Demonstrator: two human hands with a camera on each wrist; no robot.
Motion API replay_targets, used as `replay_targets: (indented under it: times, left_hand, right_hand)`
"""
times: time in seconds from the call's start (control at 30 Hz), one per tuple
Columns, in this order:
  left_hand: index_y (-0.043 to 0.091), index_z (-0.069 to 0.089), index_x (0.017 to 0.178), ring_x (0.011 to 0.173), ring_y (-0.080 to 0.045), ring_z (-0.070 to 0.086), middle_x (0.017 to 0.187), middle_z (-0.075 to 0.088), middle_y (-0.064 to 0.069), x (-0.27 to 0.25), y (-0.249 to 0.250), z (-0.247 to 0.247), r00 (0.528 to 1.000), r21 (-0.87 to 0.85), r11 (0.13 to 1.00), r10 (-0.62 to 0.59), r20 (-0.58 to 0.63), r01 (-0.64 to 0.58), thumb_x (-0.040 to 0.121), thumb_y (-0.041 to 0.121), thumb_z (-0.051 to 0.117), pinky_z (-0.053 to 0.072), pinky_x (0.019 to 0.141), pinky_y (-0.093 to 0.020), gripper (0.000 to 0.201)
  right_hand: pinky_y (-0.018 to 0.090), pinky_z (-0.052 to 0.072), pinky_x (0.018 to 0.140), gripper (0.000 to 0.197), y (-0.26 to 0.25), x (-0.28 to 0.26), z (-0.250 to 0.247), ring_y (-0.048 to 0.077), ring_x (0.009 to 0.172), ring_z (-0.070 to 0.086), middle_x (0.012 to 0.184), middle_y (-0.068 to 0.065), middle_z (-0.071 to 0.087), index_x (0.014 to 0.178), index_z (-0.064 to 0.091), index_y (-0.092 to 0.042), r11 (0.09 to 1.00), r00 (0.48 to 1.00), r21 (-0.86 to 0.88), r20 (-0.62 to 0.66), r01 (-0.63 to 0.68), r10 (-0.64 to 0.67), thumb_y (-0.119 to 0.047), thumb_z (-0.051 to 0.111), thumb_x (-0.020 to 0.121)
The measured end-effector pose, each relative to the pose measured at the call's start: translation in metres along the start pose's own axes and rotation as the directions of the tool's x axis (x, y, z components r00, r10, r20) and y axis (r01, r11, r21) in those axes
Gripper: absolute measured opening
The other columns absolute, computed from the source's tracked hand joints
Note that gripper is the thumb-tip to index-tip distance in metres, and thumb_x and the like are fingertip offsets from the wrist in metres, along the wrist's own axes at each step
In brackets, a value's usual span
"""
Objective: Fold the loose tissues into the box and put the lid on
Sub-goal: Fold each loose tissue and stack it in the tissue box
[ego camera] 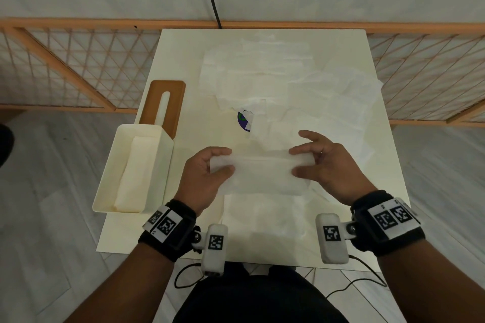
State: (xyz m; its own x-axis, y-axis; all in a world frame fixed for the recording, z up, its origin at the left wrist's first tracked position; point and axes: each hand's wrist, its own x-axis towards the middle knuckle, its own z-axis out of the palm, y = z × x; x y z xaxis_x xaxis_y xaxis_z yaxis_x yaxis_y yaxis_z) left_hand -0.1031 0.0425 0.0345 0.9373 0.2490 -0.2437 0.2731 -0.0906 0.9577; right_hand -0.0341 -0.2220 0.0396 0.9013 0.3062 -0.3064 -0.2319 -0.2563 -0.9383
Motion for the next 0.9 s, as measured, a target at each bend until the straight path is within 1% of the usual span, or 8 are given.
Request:
replay_targets:
  times: [0.13,0.27,0.37,0.47,0.57,0.6,0.77,0.9]
  left_hand:
    - [0.024,0.067,0.116,0.098,-0.015,0.072,0.104,0.077,0.000,-0.001,-0.001,-0.003,0.999,-0.075,0.996,-0.045,0.025,0.047,0.079,-0.015,0.070,0.057,0.085,-0.027,0.054]
    - [0.021,0.073,0.102,0.088,-0.012,0.070,0.093,0.077,0.004,0.001,0.000,-0.005,0.995,-0.107,0.989,-0.101,-0.022,0.099,0.085,-0.008,0.066,0.053,0.082,-0.031,0.034]
    - [0.020,0.073,0.098,0.083,-0.007,0.070,0.088,0.077,0.008,0.002,0.001,-0.006,0.996,-0.040,0.996,-0.082,-0.041,0.080,0.090,0.001,0.067,0.052,0.077,-0.025,0.022]
    - [0.021,0.071,0.107,0.086,-0.005,0.072,0.090,0.078,0.008,0.002,0.002,-0.007,0.998,0.006,0.998,-0.055,-0.020,0.055,0.087,0.001,0.071,0.054,0.074,-0.016,0.028]
    - [0.019,0.073,0.097,0.078,0.000,0.070,0.082,0.076,0.015,0.002,0.002,-0.006,0.999,0.067,0.997,-0.029,-0.021,0.030,0.085,0.002,0.073,0.054,0.071,-0.014,0.021]
    - [0.019,0.073,0.093,0.076,-0.001,0.070,0.081,0.076,0.014,0.003,0.002,-0.006,0.999,0.084,0.996,-0.022,-0.026,0.024,0.085,0.003,0.074,0.055,0.071,-0.016,0.018]
    - [0.023,0.075,0.082,0.089,-0.009,0.070,0.092,0.076,0.005,0.006,-0.005,-0.008,0.998,0.178,0.984,0.028,-0.057,-0.018,0.083,0.007,0.078,0.056,0.085,-0.031,0.016]
    - [0.028,0.073,0.080,0.126,0.001,0.049,0.132,0.056,0.016,0.005,-0.009,-0.012,0.992,0.336,0.936,0.124,-0.035,-0.105,0.080,0.014,0.081,0.039,0.104,-0.023,0.016]
  right_hand:
    - [0.047,0.056,0.092,0.026,0.005,0.002,0.003,0.019,0.109,0.066,0.134,-0.016,0.058,0.094,0.078,-0.023,1.000,0.999,-0.026,-0.041,0.014,-0.015,-0.001,0.080,0.079]
    - [0.032,0.056,0.085,0.020,0.004,0.003,0.003,0.005,0.103,0.065,0.130,-0.015,0.062,0.095,0.079,-0.020,0.995,0.997,-0.088,-0.057,0.046,-0.051,-0.004,0.078,0.083]
    - [0.026,0.054,0.074,0.018,0.003,0.003,0.001,0.011,0.084,0.066,0.125,-0.011,0.066,0.093,0.078,-0.019,0.992,0.994,-0.110,-0.086,0.062,-0.072,-0.005,0.079,0.082]
    - [0.031,0.057,0.079,0.015,0.003,0.002,0.000,0.015,0.084,0.070,0.113,-0.009,0.072,0.089,0.078,-0.019,0.990,0.990,-0.118,-0.111,0.074,-0.087,-0.005,0.079,0.082]
    - [0.028,0.053,0.060,0.012,0.004,0.002,-0.001,0.009,0.060,0.060,0.105,-0.010,0.074,0.086,0.076,-0.019,0.986,0.989,-0.150,-0.121,0.070,-0.089,-0.007,0.079,0.083]
    - [0.026,0.051,0.060,0.012,0.005,0.002,-0.002,0.008,0.058,0.057,0.103,-0.011,0.074,0.085,0.075,-0.019,0.983,0.987,-0.169,-0.127,0.078,-0.100,-0.008,0.079,0.083]
    - [0.011,0.047,0.069,0.021,0.009,0.001,0.000,-0.004,0.073,0.061,0.099,-0.014,0.071,0.079,0.072,-0.027,0.950,0.974,-0.281,-0.142,0.134,-0.179,-0.007,0.079,0.082]
    - [0.010,0.041,0.088,0.015,0.010,-0.001,-0.003,-0.008,0.111,0.052,0.121,-0.021,0.062,0.081,0.074,-0.029,0.892,0.971,-0.431,-0.117,0.139,-0.208,-0.015,0.080,0.082]
